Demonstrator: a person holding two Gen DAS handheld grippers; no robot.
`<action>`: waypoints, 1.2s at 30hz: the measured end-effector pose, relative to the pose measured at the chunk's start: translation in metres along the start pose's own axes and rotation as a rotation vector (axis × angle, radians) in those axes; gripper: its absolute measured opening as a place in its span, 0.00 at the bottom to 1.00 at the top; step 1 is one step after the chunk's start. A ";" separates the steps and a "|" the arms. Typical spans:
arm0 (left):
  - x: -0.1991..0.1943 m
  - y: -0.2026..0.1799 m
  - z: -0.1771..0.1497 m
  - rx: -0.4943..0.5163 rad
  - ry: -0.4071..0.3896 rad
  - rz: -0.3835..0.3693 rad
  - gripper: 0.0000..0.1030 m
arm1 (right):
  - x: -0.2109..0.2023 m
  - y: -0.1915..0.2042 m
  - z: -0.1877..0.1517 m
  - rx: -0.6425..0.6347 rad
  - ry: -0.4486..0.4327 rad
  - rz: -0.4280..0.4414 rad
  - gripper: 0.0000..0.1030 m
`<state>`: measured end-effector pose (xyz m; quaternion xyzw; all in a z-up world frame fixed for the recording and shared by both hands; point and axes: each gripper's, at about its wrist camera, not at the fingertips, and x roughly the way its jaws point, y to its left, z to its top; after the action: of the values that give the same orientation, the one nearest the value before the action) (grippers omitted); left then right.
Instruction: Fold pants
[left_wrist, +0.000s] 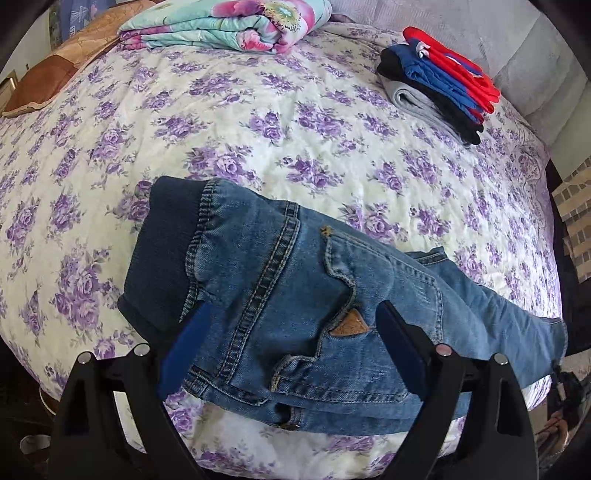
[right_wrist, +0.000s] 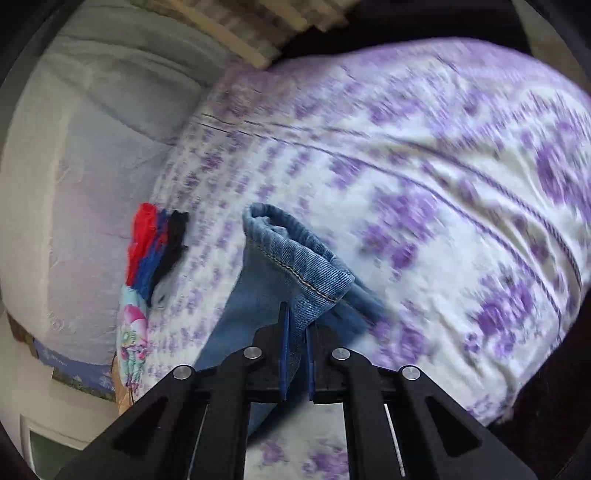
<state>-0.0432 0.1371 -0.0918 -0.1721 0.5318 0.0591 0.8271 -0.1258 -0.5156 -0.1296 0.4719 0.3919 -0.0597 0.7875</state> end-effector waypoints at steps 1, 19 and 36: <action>0.001 -0.002 0.000 0.020 0.002 0.005 0.86 | 0.008 -0.013 -0.004 0.038 0.020 -0.013 0.09; 0.023 -0.021 -0.037 0.248 0.036 0.021 0.81 | 0.076 0.103 -0.065 -0.509 0.266 -0.105 0.19; -0.012 -0.014 -0.080 0.302 -0.038 0.122 0.81 | 0.208 0.340 -0.202 -1.120 0.721 0.337 0.20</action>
<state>-0.1136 0.0974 -0.1076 -0.0121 0.5282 0.0317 0.8484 0.0612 -0.1130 -0.0826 0.0384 0.5227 0.4358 0.7317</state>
